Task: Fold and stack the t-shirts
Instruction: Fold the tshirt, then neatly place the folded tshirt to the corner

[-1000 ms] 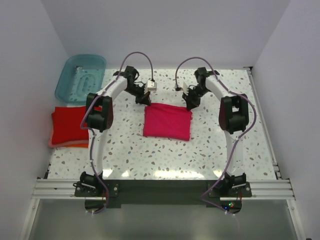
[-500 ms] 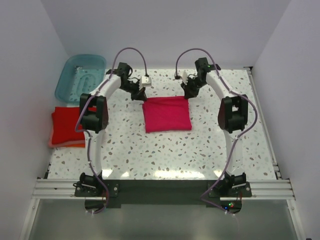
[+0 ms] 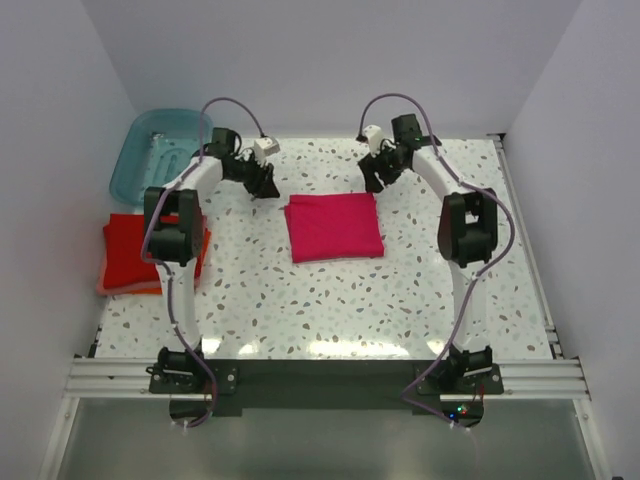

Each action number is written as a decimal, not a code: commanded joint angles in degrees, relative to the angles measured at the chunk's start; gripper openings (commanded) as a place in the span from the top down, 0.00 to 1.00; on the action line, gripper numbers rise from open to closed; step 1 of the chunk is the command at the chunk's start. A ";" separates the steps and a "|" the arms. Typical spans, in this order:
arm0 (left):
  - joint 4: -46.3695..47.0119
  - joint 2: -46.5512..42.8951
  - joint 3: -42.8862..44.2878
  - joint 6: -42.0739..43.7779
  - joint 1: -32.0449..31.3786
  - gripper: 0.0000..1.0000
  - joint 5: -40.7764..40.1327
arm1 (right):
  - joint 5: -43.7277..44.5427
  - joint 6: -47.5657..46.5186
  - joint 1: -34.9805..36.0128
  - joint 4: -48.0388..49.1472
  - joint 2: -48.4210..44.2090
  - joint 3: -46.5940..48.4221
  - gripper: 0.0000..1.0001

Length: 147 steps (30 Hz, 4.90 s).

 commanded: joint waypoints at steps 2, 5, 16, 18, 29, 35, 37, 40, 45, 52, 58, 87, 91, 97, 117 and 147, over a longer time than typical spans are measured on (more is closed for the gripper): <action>15.31 -10.96 -10.84 -25.18 2.77 0.51 1.64 | -0.85 9.88 -0.37 6.08 -12.91 -6.05 0.36; 17.61 -12.21 -14.11 -37.13 1.63 0.50 3.58 | -5.49 13.22 -0.28 4.86 -16.07 -10.28 0.41; 23.41 -7.29 -14.65 -51.92 -0.92 0.47 -1.78 | -12.89 23.07 0.69 3.70 -17.32 -22.04 0.56; 23.33 -6.06 -13.86 -52.27 -1.80 0.49 -1.78 | -13.77 23.95 1.30 5.02 -16.79 -23.29 0.57; 22.44 2.38 -7.80 -52.89 -1.89 0.91 -8.11 | -14.39 23.95 1.66 4.50 -10.46 -21.98 0.58; 27.10 0.72 -6.65 -52.72 0.83 0.97 -5.13 | -15.97 26.22 1.57 6.95 -15.90 -24.69 0.59; 27.63 0.10 -6.30 -52.28 1.62 0.78 -2.40 | -17.02 28.16 1.57 8.97 -18.18 -27.24 0.57; 28.16 -4.28 -9.18 -50.26 1.72 0.57 2.08 | -19.31 34.22 1.57 15.72 -22.67 -30.40 0.57; 30.62 -17.64 -22.54 -52.79 0.58 0.53 9.45 | -23.52 43.81 2.88 20.66 -26.28 -35.41 0.58; 31.93 -24.08 -40.48 -55.70 -7.42 0.53 11.58 | -27.04 48.73 7.54 23.82 -22.25 -40.25 0.62; 33.70 -13.99 -43.56 -57.64 -6.64 0.55 12.72 | -27.48 47.50 5.97 21.37 -15.66 -41.92 0.64; 8.49 -27.68 -32.76 -38.74 7.78 0.46 -13.29 | -1.13 22.38 15.44 12.49 -27.53 -32.89 0.58; 6.45 -26.53 -32.40 -39.18 7.87 0.42 -17.42 | 4.66 20.62 23.95 12.41 -21.56 -26.21 0.56; 7.07 -25.83 -34.07 -40.94 7.78 0.42 -16.81 | 12.67 15.08 33.02 14.69 -14.08 -20.39 0.55; 9.08 -23.72 -34.16 -41.90 7.43 0.42 -13.83 | 15.84 13.14 36.55 18.56 -7.12 -23.55 1.00; 63.48 -18.01 -56.49 -94.45 -2.41 0.00 -0.27 | -3.49 22.46 28.46 28.67 -22.33 -30.41 1.00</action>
